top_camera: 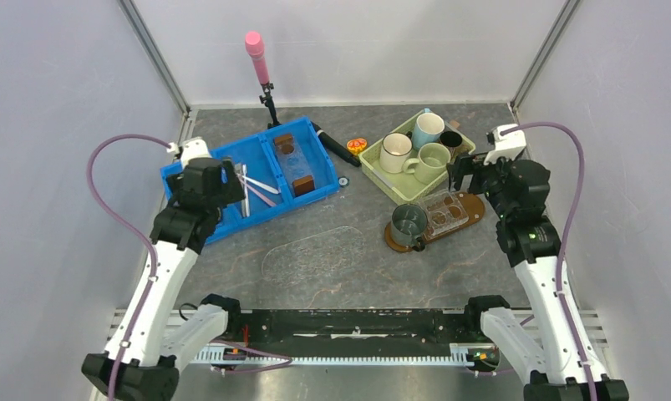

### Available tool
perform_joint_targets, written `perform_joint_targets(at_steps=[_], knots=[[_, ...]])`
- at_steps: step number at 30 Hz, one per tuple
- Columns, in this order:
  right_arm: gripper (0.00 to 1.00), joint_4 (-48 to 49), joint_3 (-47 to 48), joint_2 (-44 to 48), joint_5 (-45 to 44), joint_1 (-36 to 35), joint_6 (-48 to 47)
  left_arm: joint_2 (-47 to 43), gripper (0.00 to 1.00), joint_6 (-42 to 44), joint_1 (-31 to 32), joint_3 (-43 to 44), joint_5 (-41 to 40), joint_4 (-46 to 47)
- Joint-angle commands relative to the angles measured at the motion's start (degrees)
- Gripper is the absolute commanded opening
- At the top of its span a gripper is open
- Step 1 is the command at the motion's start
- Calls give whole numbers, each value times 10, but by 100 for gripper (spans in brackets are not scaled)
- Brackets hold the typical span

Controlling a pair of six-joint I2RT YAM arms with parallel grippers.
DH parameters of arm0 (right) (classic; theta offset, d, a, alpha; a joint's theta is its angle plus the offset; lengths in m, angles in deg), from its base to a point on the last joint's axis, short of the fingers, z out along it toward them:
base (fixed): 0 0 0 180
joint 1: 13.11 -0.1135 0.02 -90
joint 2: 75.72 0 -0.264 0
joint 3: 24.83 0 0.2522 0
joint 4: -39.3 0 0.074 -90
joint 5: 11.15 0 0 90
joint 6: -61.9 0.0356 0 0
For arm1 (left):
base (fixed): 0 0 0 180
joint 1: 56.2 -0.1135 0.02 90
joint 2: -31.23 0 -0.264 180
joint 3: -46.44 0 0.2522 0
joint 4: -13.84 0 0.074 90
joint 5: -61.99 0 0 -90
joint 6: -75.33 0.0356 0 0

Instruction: Prepare toiletry sets of a toothbrush and toothpaste on the tray

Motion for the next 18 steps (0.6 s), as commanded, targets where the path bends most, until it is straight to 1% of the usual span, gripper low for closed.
perform_joint_targets(at_steps=[1,3,5,8,12,15,18], knots=[[97,-3,33,0,-43,-44,-29,31,97,-9,-99,2,83,42],[97,-7,34,4,-51,-64,-53,60,96,-12,-146,4,120,50],[97,-11,32,11,-81,-86,-67,86,95,-17,-187,-1,147,64],[98,-14,25,25,-124,-114,-85,125,92,-29,-226,-11,170,88],[98,-15,10,46,-173,-155,-113,173,87,-67,-303,-33,246,120],[98,-15,3,60,-193,-175,-128,192,85,-76,-332,-49,258,150],[98,-13,-6,69,-209,-189,-139,220,79,-76,-362,-45,284,157]])
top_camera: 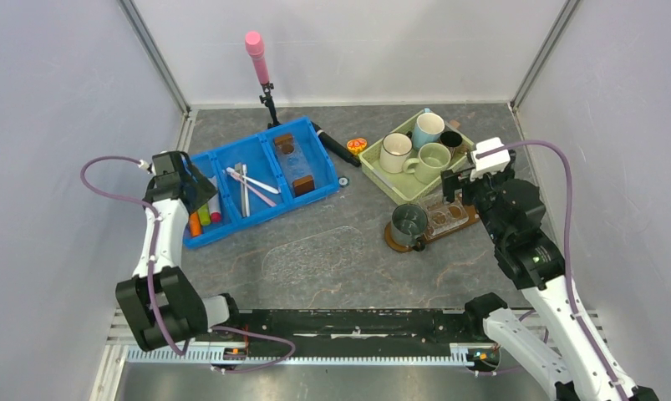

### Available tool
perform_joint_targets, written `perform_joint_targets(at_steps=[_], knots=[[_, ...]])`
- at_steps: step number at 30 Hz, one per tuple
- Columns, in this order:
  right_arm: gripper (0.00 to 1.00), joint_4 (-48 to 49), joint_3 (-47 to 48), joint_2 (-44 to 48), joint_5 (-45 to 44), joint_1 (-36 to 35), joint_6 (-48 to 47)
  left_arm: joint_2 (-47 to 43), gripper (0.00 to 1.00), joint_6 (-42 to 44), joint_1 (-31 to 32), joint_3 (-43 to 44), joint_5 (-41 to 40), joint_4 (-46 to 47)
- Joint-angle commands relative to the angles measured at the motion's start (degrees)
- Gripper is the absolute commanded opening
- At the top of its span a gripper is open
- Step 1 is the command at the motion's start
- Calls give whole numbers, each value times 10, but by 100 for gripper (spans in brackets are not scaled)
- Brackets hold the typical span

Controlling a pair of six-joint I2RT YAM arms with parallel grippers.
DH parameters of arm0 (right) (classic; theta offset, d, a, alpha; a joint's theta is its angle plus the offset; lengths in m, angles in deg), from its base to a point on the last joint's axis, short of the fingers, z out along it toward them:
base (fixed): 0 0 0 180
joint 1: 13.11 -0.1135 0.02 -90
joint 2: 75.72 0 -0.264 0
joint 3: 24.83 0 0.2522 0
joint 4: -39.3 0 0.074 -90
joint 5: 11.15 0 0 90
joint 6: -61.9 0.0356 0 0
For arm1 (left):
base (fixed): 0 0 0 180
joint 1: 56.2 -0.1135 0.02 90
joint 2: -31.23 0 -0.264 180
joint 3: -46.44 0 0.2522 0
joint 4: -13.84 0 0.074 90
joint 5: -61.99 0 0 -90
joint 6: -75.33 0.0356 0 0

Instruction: Prepare toiletry sets of a toothbrush and toothpaste on the tray

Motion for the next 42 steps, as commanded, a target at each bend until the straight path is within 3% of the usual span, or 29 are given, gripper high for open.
perform_joint_targets(at_steps=[1,8,18,27,36,40,42], knots=[[98,12,-13,14,-53,-19,-33,28,76,-27,-35,1,68,56],[98,25,-39,25,-70,-29,-42,88,65,-1,-36,13,78,40],[98,30,-48,27,-82,-32,-49,195,57,13,-35,43,71,23],[98,35,-56,24,-91,-33,-52,249,55,13,-33,51,78,15],[98,39,-64,21,-95,-33,-53,281,63,2,-27,64,59,-26],[98,41,-68,23,-93,-34,-52,294,60,10,-2,73,31,-47],[98,41,-68,24,-95,-33,-52,298,52,14,12,75,24,-52]])
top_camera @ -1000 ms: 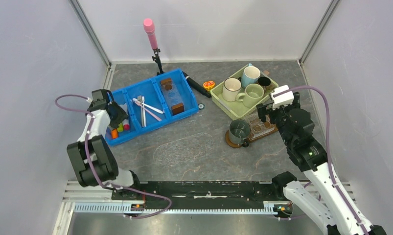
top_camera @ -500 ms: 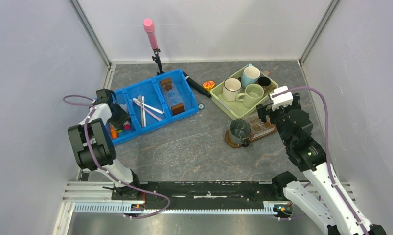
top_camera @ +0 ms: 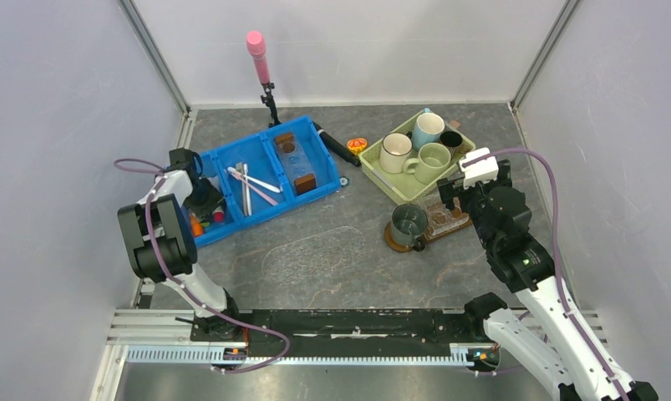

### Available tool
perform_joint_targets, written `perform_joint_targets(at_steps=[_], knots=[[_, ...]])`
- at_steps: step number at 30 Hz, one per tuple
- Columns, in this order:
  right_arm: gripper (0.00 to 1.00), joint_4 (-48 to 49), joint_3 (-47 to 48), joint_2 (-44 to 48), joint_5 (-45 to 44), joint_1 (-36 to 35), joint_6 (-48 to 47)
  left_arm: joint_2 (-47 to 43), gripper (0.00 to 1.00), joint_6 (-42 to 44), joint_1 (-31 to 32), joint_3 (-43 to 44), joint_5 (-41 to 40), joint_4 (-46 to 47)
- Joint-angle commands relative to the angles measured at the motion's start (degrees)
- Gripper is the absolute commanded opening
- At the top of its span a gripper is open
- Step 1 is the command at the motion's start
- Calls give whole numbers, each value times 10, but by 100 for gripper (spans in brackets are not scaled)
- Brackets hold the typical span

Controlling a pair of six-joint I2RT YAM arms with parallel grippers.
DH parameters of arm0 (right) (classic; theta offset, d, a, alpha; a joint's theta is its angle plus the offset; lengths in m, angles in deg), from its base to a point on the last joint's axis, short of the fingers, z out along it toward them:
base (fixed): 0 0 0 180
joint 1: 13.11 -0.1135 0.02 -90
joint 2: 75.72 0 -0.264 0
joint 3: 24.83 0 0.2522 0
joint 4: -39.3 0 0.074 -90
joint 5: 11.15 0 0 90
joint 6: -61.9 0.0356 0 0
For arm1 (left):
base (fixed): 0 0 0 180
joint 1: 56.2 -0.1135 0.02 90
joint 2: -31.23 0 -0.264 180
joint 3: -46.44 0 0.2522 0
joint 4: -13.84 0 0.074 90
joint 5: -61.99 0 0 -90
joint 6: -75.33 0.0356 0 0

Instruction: Prepare toiletry sets of a toothbrush and toothpaste on the tray

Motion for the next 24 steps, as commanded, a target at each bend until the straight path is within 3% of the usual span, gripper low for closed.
perform_joint_targets(at_steps=[1,16,24], knots=[[98,25,-2,5,-9,-3,-7,27,48,15,40,2,-57,-30],[98,12,21,3,-8,-4,2,-126,5,20,54,34,-35,-74],[98,7,37,-3,9,-4,11,-196,2,14,53,23,-11,-77]])
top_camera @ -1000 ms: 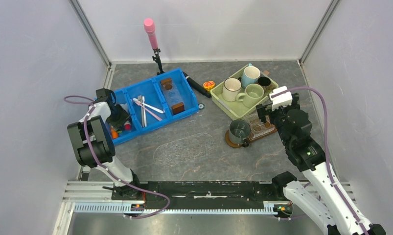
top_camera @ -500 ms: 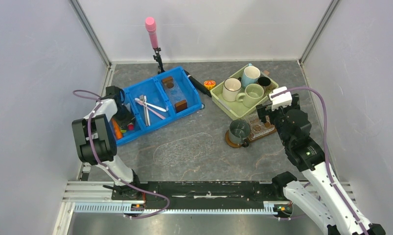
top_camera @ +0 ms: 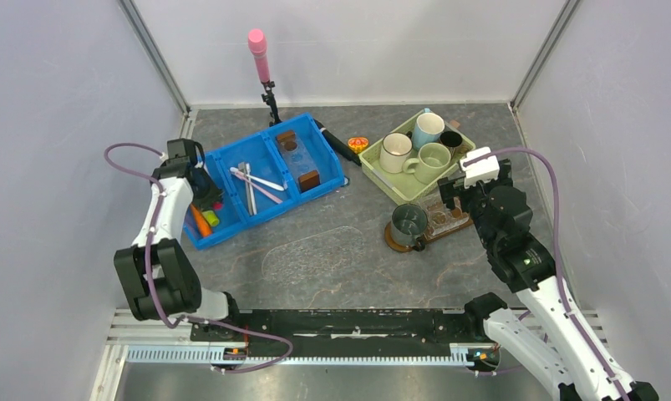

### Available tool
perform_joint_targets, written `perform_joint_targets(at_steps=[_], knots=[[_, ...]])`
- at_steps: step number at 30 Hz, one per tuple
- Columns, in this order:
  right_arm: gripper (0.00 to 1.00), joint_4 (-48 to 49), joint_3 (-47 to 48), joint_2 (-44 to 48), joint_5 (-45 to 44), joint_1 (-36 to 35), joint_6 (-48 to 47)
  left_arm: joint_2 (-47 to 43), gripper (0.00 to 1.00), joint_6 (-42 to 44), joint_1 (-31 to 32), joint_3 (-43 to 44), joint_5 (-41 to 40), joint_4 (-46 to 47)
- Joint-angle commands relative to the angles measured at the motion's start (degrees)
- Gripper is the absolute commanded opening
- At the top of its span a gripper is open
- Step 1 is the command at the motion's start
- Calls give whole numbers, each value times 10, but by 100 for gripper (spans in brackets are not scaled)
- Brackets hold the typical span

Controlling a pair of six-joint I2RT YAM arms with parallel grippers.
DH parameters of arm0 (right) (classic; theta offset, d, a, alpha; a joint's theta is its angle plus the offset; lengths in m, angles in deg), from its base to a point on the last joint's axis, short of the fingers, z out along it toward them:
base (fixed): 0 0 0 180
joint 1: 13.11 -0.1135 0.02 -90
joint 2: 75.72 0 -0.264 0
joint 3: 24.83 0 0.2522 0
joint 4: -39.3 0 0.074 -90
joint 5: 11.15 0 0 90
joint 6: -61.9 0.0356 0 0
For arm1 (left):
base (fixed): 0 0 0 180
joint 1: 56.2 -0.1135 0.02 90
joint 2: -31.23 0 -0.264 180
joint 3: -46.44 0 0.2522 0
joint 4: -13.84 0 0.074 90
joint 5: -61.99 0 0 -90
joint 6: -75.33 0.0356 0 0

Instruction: Prepare toiletry sets of a toothbrush and toothpaste on the tray

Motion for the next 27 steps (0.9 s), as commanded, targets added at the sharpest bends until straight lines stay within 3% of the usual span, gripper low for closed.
perform_joint_targets(at_steps=[1,10,19,27], knots=[[98,7,36,-6,17,-4,13,-52,2,4,-1,11,20,1],[98,-21,90,-56,106,-4,40,-168,2,16,26,3,86,37],[98,-42,174,-126,224,-4,92,-278,2,87,136,5,115,52],[98,-12,200,-165,309,-4,171,-315,2,107,246,-17,167,98]])
